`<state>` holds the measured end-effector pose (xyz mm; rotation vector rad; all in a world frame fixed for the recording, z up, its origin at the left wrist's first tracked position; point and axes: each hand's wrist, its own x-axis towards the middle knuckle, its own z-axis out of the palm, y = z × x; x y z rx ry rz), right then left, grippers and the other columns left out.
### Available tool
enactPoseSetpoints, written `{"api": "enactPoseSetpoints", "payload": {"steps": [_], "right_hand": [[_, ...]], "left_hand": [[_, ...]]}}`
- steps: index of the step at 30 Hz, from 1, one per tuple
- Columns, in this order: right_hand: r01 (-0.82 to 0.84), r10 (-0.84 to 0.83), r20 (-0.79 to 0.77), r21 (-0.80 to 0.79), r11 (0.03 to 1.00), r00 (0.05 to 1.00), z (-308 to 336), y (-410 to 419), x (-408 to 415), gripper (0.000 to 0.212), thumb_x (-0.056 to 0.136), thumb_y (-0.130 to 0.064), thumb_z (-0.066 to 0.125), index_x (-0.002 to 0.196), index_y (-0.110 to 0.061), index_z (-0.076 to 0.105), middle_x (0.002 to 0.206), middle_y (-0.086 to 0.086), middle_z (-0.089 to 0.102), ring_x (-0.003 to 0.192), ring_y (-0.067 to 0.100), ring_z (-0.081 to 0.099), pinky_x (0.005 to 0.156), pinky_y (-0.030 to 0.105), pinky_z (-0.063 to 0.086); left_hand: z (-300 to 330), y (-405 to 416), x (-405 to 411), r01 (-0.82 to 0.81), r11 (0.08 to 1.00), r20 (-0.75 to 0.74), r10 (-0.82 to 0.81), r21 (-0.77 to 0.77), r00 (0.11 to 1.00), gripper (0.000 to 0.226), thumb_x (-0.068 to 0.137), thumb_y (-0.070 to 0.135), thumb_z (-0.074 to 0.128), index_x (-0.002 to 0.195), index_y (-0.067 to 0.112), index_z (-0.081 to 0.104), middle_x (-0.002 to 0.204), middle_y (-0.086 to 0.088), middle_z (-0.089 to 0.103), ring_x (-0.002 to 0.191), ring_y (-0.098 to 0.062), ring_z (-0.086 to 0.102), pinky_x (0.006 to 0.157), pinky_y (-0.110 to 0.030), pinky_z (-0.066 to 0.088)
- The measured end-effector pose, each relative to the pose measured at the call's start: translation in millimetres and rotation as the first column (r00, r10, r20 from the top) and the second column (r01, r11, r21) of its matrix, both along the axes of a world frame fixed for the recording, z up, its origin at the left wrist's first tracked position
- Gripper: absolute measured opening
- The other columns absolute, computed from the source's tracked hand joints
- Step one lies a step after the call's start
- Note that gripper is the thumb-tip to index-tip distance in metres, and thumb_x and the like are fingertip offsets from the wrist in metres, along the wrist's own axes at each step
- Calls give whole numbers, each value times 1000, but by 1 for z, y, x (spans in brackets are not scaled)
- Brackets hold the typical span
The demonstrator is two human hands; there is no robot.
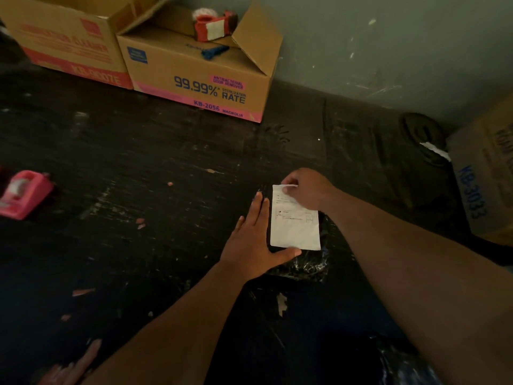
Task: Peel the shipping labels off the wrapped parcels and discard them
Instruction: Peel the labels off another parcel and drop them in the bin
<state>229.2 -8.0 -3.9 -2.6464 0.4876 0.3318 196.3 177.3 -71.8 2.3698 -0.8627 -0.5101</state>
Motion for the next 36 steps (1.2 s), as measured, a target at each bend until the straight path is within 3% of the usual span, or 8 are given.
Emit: {"api": "enactPoseSetpoints", "payload": {"steps": [8, 11, 14, 19, 25, 28, 31, 36], "right_hand": [[57, -64, 133, 52, 997, 989, -3, 2, -7, 10, 94, -21, 62, 101, -23, 69, 98, -4, 64, 88, 9, 59, 72, 22, 45], [36, -39, 165, 19, 999, 986, -4, 1, -9, 14, 94, -23, 63, 106, -25, 69, 108, -4, 60, 102, 13, 58, 78, 21, 43], [-4, 8, 90, -42, 999, 996, -2, 1, -8, 33, 94, -27, 63, 127, -28, 61, 129, 1, 56, 118, 19, 54, 95, 31, 45], [-64, 73, 69, -119, 991, 995, 4, 4, -4, 16, 96, -20, 58, 109, -22, 68, 109, 1, 66, 93, 12, 59, 82, 28, 49], [-108, 132, 165, -150, 983, 977, 7, 1, -16, 19, 98, -22, 55, 110, -22, 71, 104, -5, 57, 92, 10, 55, 78, 24, 43], [-97, 129, 179, -181, 979, 975, 7, 0, -21, 26, 98, -24, 55, 122, -26, 67, 116, -3, 56, 106, 13, 53, 88, 26, 43], [-9, 32, 90, -242, 970, 995, 11, 0, -20, 46, 95, -29, 60, 140, -31, 50, 137, 4, 49, 127, 24, 47, 104, 43, 44], [38, -43, -22, -187, 982, 999, 18, 1, -21, 20, 96, -25, 59, 115, -22, 66, 109, 4, 66, 98, 17, 61, 90, 35, 51]], "left_hand": [[0, 1, -1, -7, 1000, -20, 7, -18, 1000, 131, 73, 82, 62, 158, 22, -18, 162, 11, -33, 153, -12, -7, 123, -42, 2], [2, 1, -1, -3, 1000, -31, 3, -19, 1000, 130, 74, 80, 63, 158, 21, -17, 163, 10, -32, 154, -13, -7, 123, -43, 2], [3, 0, 0, 3, 1000, -27, -3, -5, 1000, 131, 73, 82, 62, 158, 21, -18, 163, 9, -32, 153, -12, -9, 122, -41, 0], [8, 1, 0, 13, 997, -38, -10, 79, 999, 148, 58, 89, 66, 155, 25, -24, 161, 11, -35, 136, 0, -19, 114, -36, -7], [6, 0, 0, 9, 995, -32, -6, 99, 999, 153, 51, 94, 64, 155, 25, -25, 161, 9, -34, 153, -13, -11, 121, -41, -3], [8, 0, -2, 7, 997, -53, -3, 78, 999, 152, 53, 90, 69, 156, 25, -23, 162, 10, -34, 153, -13, -9, 120, -40, -3], [8, 0, -1, 6, 997, -43, -2, 76, 999, 153, 54, 90, 69, 157, 24, -22, 161, 10, -35, 153, -14, -9, 120, -40, -3], [7, 0, -1, 10, 994, -25, -7, 110, 1000, 154, 51, 94, 63, 156, 23, -24, 161, 8, -36, 154, -14, -9, 124, -44, -1]]}}
